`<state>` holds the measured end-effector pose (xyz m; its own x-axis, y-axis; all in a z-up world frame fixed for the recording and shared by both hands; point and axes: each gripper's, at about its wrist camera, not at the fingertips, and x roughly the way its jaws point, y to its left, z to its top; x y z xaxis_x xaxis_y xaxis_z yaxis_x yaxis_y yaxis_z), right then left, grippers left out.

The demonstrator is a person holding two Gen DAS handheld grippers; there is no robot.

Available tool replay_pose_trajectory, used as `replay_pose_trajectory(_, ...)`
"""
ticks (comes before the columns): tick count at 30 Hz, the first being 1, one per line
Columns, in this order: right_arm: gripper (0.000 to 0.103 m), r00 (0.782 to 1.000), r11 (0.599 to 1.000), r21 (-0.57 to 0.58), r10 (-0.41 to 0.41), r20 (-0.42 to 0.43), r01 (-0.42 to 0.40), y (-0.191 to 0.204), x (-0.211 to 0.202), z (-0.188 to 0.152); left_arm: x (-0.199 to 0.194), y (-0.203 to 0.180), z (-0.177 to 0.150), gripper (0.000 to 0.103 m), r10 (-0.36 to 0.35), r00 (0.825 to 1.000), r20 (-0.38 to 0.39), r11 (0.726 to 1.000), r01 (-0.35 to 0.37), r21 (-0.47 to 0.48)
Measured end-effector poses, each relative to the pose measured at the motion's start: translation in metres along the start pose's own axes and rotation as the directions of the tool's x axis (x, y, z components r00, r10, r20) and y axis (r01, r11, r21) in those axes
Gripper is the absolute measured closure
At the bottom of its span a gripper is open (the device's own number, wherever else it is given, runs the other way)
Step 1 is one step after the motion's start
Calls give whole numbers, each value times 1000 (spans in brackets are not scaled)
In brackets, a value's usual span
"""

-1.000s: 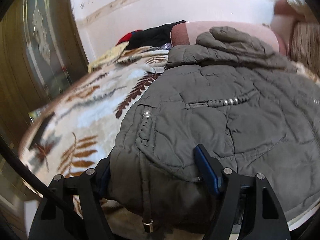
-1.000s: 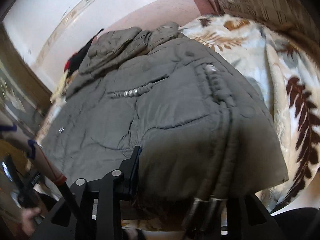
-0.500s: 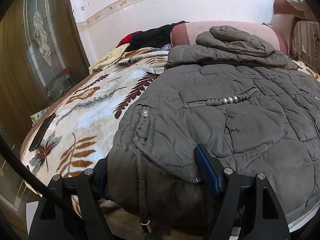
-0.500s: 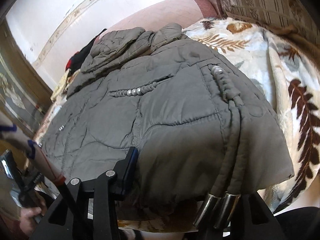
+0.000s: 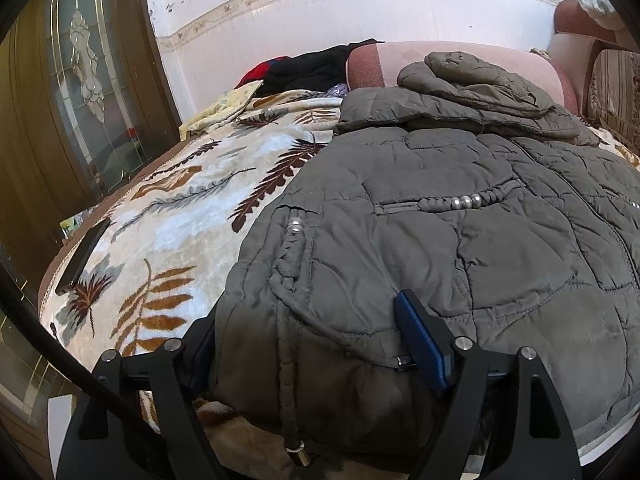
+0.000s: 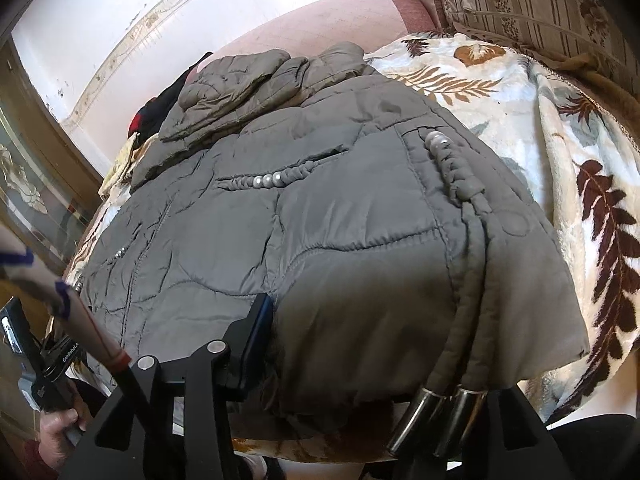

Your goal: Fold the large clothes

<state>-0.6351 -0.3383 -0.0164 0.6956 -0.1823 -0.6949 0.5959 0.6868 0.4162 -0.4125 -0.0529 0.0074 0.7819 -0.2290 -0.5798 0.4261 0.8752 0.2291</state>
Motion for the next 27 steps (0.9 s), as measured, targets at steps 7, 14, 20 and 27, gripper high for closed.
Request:
replay_pose_trajectory(7,82,996,999,-47,22,85,-18,8,-16,0,-12,11,6,83,-55,998,35,997,57,-60)
replay_pose_trajectory(14,84,993,998,-56,20,115,-13,12,-23,2,-26,11,17,86,-71,996,63,996,74,-45)
replay_pose_trajectory(20,84,985,995,-100,24,170,-7,21,-39,9,-35,9,27,87,-81,994,73,995,84,-45)
replay_pose_trajectory(27,85,977,992,-122,51,205,-26,31,-55,22,-46,12,44,86,-95,992,80,993,100,-69)
